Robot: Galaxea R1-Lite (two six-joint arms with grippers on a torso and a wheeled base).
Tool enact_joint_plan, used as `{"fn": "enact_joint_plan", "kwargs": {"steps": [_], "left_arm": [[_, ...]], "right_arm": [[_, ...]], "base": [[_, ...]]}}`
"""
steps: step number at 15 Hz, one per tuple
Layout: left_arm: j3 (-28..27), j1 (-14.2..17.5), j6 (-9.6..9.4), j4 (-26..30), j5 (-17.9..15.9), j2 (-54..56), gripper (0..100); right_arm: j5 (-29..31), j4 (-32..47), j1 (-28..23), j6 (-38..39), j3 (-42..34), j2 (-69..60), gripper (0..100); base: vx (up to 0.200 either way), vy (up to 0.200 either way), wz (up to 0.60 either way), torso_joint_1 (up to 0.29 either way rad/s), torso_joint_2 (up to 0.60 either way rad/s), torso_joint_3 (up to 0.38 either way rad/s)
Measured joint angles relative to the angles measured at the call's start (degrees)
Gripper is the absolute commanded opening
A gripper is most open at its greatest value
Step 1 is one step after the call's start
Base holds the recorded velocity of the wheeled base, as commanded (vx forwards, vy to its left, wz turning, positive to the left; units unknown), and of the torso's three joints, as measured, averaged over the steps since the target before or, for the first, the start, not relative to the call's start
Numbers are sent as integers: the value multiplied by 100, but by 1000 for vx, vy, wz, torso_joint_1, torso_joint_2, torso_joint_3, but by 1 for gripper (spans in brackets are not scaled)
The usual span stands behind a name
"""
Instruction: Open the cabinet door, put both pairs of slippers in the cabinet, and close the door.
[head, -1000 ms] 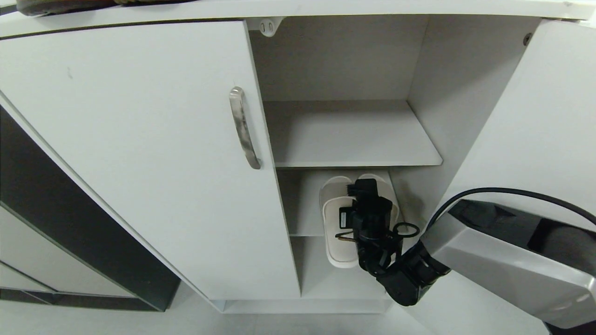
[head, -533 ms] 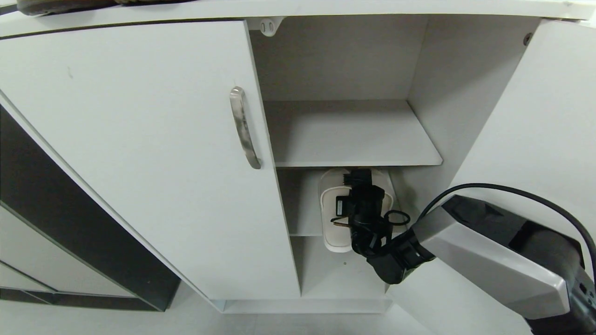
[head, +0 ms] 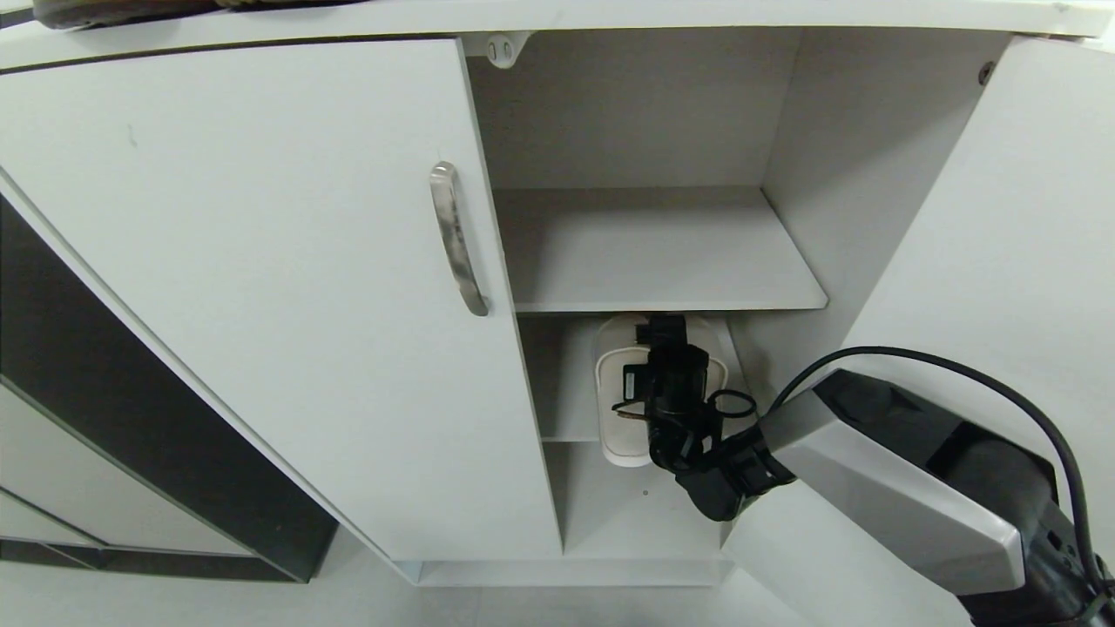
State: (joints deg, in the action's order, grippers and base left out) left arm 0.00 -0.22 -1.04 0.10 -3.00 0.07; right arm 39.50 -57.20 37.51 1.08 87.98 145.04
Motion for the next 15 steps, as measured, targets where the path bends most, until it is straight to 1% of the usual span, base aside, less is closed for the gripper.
{"fn": "enact_joint_plan", "kwargs": {"steps": [4, 7, 10, 12, 13, 15], "left_arm": [[0, 6, 0, 0, 0, 0, 0], [0, 4, 0, 0, 0, 0, 0], [0, 4, 4, 0, 0, 0, 0], [0, 4, 6, 0, 0, 0, 0], [0, 4, 6, 0, 0, 0, 0], [0, 4, 6, 0, 0, 0, 0]], "right_arm": [[0, 33, 0, -2, 24, 49, 100], [2, 9, 50, -30, -297, -59, 100], [5, -149, 256, -30, -1058, -508, 100], [11, -282, 441, -16, -1705, -900, 100], [13, -477, 571, -9, -2098, -1101, 100], [21, -1279, 807, -46, -2793, -1396, 100]], "base": [[0, 0, 0, 0, 0, 0], [0, 0, 0, 0, 0, 0], [0, 0, 0, 0, 0, 0], [0, 0, 0, 0, 0, 0], [0, 0, 0, 0, 0, 0], [-200, 0, 0, 0, 0, 5]]}}
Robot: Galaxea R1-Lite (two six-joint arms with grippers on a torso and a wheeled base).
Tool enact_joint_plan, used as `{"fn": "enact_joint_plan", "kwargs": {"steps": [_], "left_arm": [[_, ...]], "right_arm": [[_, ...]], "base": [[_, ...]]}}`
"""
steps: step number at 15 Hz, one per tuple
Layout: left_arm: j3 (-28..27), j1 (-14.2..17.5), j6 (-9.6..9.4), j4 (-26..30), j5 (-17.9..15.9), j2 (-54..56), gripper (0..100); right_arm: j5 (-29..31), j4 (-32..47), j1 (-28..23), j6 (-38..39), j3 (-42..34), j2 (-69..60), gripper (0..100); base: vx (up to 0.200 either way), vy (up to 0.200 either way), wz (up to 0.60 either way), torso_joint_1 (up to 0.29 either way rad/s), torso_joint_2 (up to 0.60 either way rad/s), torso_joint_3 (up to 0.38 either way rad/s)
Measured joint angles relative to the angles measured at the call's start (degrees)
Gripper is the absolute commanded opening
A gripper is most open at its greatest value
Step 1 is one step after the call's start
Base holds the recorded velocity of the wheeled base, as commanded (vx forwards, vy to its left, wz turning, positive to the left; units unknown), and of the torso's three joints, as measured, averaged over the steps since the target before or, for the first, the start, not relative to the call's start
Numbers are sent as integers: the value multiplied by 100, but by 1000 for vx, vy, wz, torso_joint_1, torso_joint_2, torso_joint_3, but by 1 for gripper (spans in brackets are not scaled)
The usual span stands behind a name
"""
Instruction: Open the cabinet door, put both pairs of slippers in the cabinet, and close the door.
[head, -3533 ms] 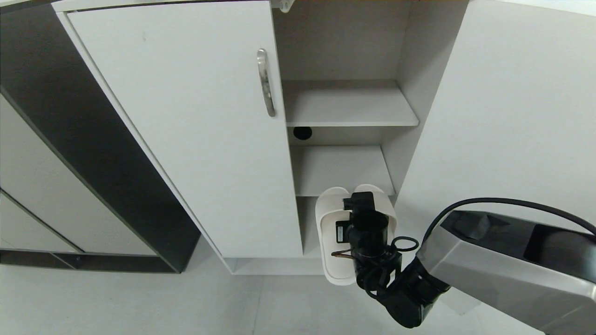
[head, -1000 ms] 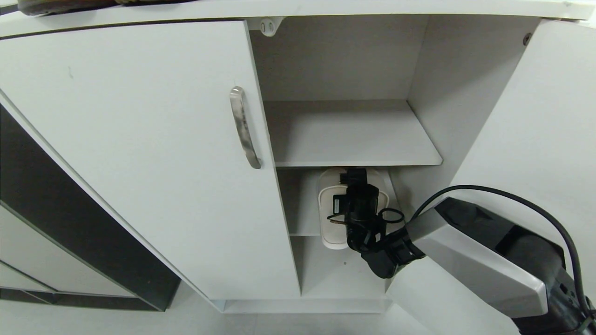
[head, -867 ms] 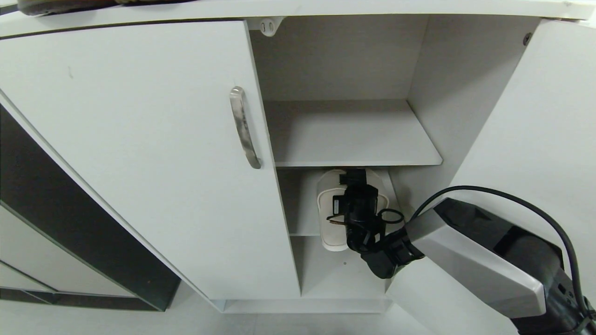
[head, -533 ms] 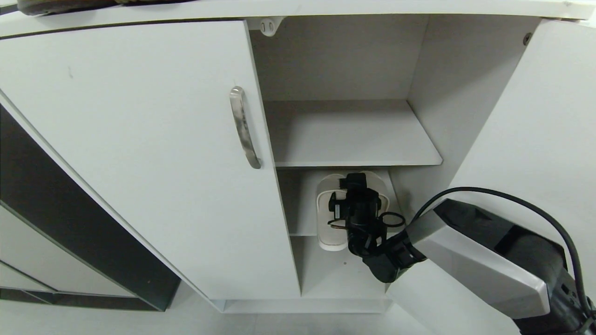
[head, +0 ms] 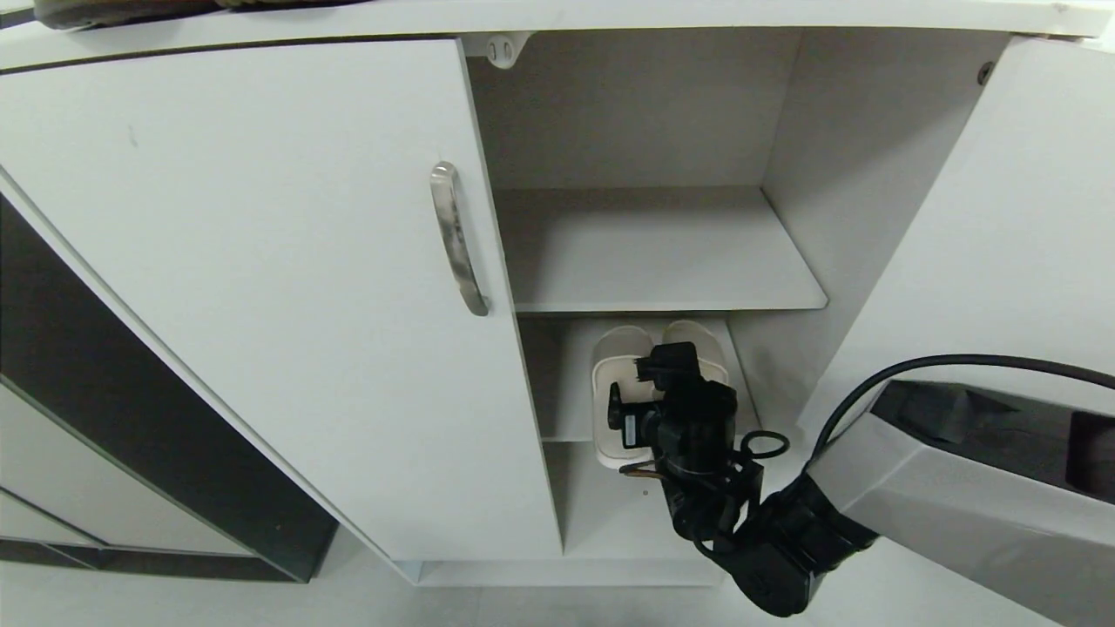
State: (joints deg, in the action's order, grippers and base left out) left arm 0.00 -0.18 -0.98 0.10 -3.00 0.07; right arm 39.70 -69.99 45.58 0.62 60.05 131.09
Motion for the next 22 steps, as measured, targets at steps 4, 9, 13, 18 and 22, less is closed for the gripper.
{"fn": "enact_joint_plan", "kwargs": {"steps": [4, 9, 13, 18, 22], "left_arm": [[0, 0, 2, 1, -1, 0, 0], [0, 0, 11, 0, 0, 0, 0], [0, 5, 29, -2, 2, 0, 0], [0, 0, 22, 0, 0, 0, 0], [0, 0, 20, 0, 2, 0, 0]], "right_arm": [[9, -325, 180, -38, -402, -121, 100], [26, -330, 150, -46, -438, -149, 100], [26, -323, 50, -30, -495, -171, 100], [12, -321, 45, -18, -661, -204, 100], [-27, -315, 67, -29, -864, -319, 100]], "base": [[-200, 0, 0, -1, 6, 1], [-40, 0, 0, 0, 1, 0], [0, 0, 0, 0, 0, 0], [0, 0, 0, 1, 0, 30], [0, 0, 0, 4, 1, 189]]}}
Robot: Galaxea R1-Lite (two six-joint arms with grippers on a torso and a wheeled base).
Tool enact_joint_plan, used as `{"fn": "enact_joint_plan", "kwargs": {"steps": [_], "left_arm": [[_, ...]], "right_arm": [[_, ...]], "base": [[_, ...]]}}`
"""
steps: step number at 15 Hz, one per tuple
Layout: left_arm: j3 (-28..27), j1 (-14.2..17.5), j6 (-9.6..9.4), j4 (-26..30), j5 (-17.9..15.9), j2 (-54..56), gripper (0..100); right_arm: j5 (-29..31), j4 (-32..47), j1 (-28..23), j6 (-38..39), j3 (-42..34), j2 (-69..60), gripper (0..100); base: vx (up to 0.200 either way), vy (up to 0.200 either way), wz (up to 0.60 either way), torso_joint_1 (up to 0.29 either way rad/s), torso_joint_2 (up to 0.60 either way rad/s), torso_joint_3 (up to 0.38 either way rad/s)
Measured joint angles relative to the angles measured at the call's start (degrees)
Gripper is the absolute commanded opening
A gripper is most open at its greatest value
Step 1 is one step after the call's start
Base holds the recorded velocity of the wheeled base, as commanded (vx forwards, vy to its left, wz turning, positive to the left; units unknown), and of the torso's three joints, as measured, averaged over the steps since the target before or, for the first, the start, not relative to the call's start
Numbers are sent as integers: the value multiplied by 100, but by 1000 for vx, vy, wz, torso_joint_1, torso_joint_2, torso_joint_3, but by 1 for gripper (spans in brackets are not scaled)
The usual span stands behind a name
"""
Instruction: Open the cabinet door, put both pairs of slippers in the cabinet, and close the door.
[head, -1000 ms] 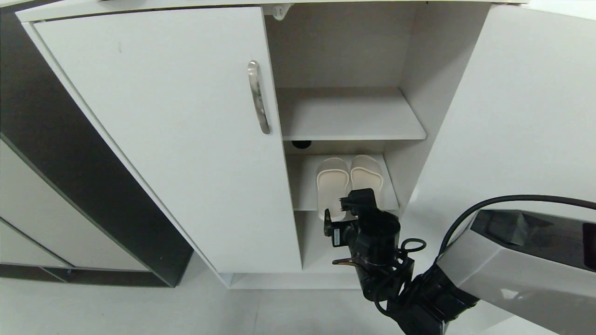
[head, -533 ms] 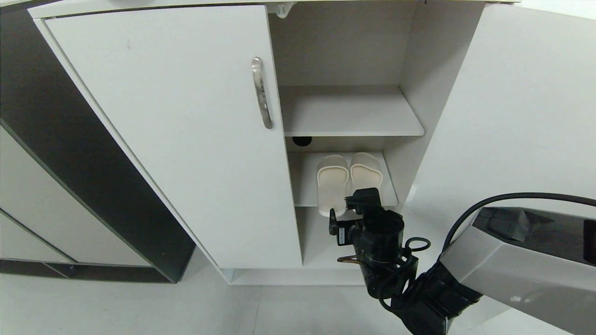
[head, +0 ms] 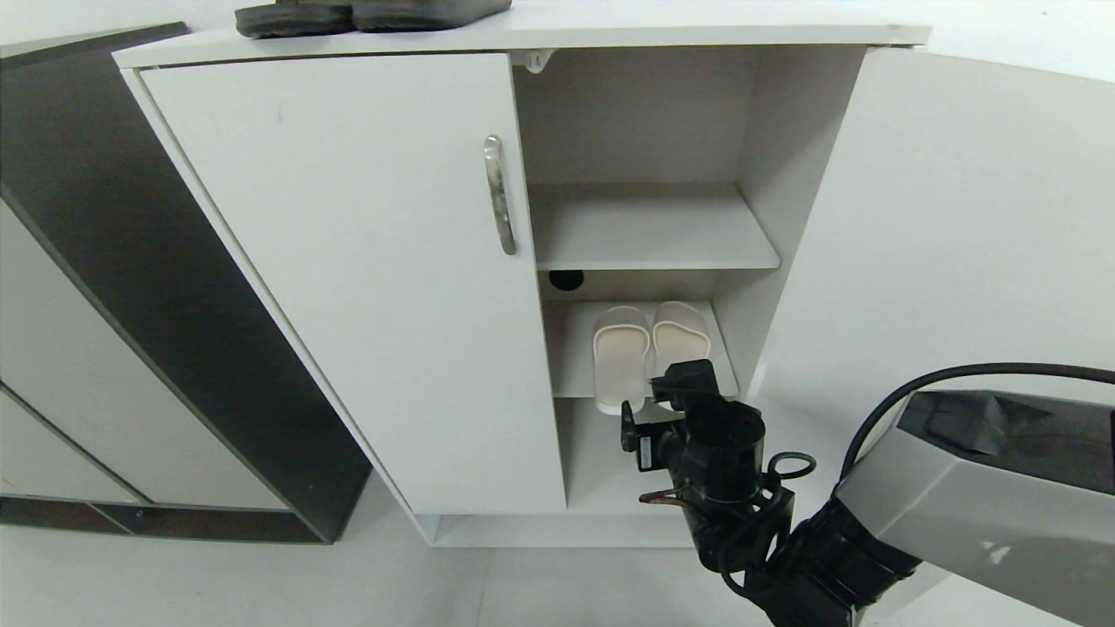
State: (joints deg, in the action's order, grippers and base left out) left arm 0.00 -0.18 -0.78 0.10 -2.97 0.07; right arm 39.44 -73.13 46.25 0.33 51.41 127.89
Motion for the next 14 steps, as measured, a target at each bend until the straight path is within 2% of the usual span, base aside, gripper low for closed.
{"fn": "enact_joint_plan", "kwargs": {"steps": [2, 5, 8, 13, 14], "left_arm": [[0, 0, 0, 0, 0, 0, 0], [0, 0, 0, 0, -2, 0, 0], [0, 0, -17, 0, -2, 0, 0], [0, 2, -1, -2, 0, 0, 0], [0, 0, -6, -2, -2, 0, 0]], "right_arm": [[-115, 11, 24, -1, -144, -88, 100], [-677, 33, 74, -20, -590, -339, 100], [-877, 29, 99, -180, -905, -568, 100], [-936, 9, 104, -207, -1007, -680, 100], [-983, 7, 104, -207, -1012, -680, 100]], "base": [[0, 0, 0, 2, 2, 193], [0, 0, 0, 5, 4, 206], [0, 0, 0, 2, 7, 181], [0, 0, 0, 0, -1, 16], [0, 200, 0, 2, 2, 7]]}}
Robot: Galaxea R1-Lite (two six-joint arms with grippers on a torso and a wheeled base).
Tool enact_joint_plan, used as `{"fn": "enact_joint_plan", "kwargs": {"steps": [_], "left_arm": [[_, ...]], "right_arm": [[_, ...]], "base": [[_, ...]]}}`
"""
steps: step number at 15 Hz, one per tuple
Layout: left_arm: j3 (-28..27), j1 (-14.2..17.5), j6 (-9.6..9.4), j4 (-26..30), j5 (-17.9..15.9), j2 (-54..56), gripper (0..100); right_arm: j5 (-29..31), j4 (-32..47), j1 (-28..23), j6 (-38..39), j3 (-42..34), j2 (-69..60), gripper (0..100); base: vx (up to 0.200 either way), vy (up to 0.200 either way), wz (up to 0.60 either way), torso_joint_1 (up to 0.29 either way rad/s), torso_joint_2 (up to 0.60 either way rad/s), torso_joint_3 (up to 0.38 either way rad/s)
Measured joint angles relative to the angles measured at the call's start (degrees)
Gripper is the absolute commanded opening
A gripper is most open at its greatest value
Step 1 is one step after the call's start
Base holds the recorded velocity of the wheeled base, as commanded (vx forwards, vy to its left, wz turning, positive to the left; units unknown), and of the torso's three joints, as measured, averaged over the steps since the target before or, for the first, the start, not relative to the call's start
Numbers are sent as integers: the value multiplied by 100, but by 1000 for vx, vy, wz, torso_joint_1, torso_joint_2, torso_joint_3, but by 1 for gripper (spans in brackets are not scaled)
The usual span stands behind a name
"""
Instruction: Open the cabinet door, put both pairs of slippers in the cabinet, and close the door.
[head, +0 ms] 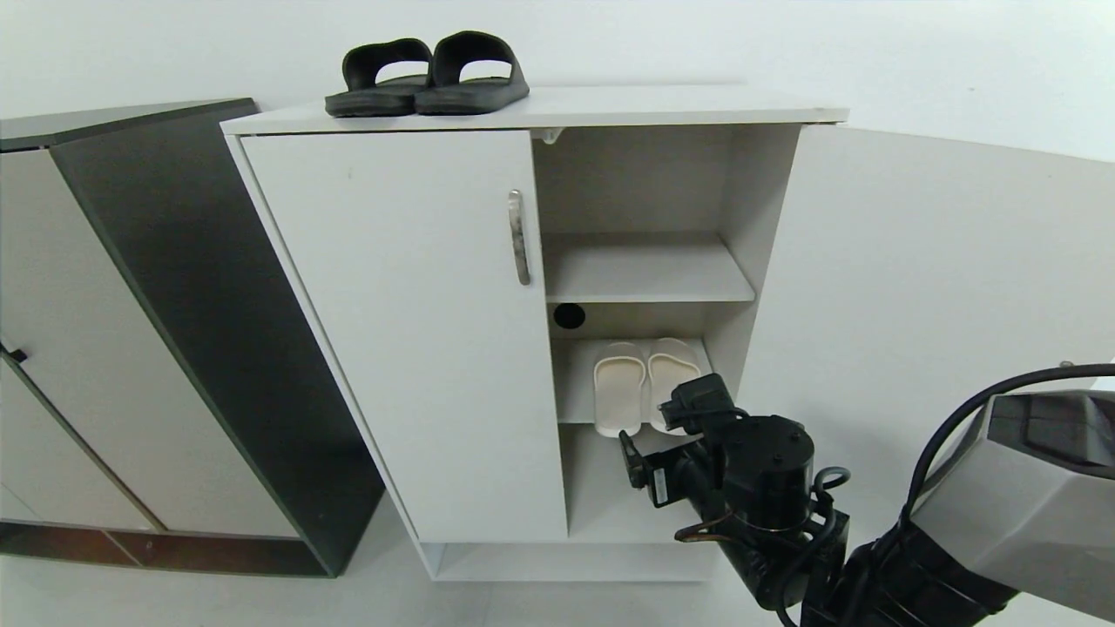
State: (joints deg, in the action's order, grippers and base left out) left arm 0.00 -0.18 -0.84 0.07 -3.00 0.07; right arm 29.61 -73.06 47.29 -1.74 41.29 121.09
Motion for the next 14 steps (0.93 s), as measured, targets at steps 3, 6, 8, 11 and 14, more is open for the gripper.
{"fn": "enact_joint_plan", "kwargs": {"steps": [3, 6, 8, 11, 14], "left_arm": [[0, 0, -2, -2, -4, 0, 0], [0, -2, -5, 2, 5, 0, 0], [0, 2, -5, 0, 2, 0, 0], [0, 0, -5, 0, 0, 0, 0], [0, 0, -2, 2, 0, 0, 0]], "right_arm": [[-30, -18, -35, 7, 0, 9, 100], [-35, -29, -66, 2, -13, 27, 100], [-33, -34, -104, -39, -83, 30, 100], [-52, -57, -74, -85, -129, 46, 100], [-55, -79, -71, -83, -161, 61, 100]], "base": [[0, 200, 0, 6, 1, 1], [0, 200, 0, 1, 1, 4], [0, 200, 0, 7, 0, 2], [0, 200, 0, -2, 2, 2], [0, 200, 0, 5, 2, 6]]}}
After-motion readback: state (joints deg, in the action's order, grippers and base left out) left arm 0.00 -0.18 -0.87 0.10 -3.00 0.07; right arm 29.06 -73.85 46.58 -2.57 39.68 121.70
